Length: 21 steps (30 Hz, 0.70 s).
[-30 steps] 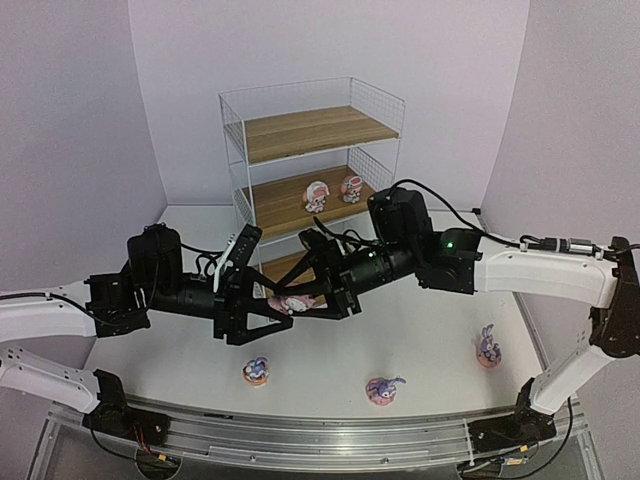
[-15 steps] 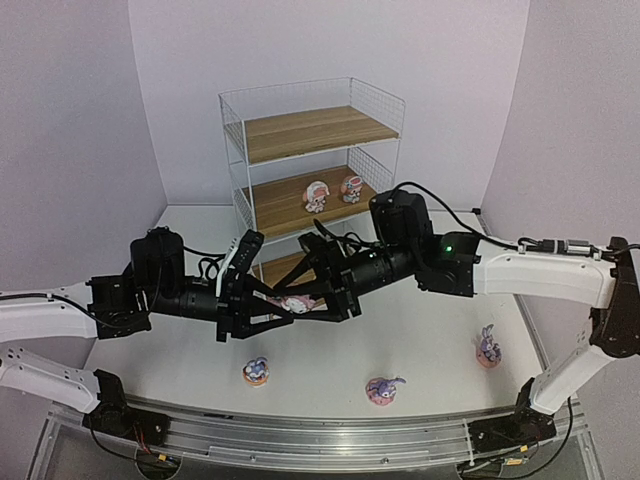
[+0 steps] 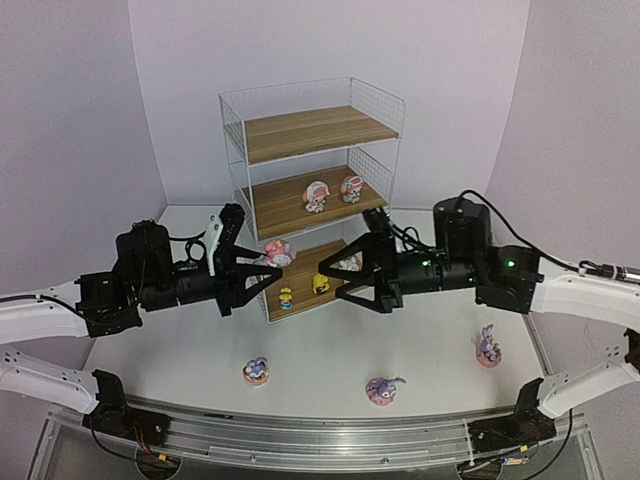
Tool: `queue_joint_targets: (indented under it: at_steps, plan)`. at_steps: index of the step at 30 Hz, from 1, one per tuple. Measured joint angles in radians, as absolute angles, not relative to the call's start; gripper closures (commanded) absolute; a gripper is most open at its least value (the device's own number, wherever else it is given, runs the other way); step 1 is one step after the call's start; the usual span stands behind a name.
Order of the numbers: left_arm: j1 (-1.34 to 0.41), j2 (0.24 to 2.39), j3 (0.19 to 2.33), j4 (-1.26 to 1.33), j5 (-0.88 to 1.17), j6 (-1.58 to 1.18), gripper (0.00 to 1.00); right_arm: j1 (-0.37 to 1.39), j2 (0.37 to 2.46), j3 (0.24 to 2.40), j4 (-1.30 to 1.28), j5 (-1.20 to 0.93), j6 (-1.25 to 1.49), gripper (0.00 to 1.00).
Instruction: Place and organize the plastic toys onto the shelf
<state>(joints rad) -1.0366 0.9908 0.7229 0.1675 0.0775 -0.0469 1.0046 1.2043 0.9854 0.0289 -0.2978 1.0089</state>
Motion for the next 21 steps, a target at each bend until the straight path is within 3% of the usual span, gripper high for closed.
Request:
queue_joint_targets:
  at_steps: [5, 12, 21]
  plan:
    - [-1.082, 1.082, 0.803, 0.201, -0.071, 0.069, 1.00, 1.005, 1.121, 0.963, 0.046, -0.141, 0.924, 0.05]
    - [-1.200, 1.227, 0.838, 0.300, -0.231, 0.192, 1.00, 1.005, 1.208, 0.978, 0.069, -0.051, 0.843, 0.06]
    - [-1.218, 1.267, 0.838, 0.435, -0.353, 0.235, 1.00, 1.011, 1.266, 0.983, 0.182, -0.013, 0.783, 0.06]
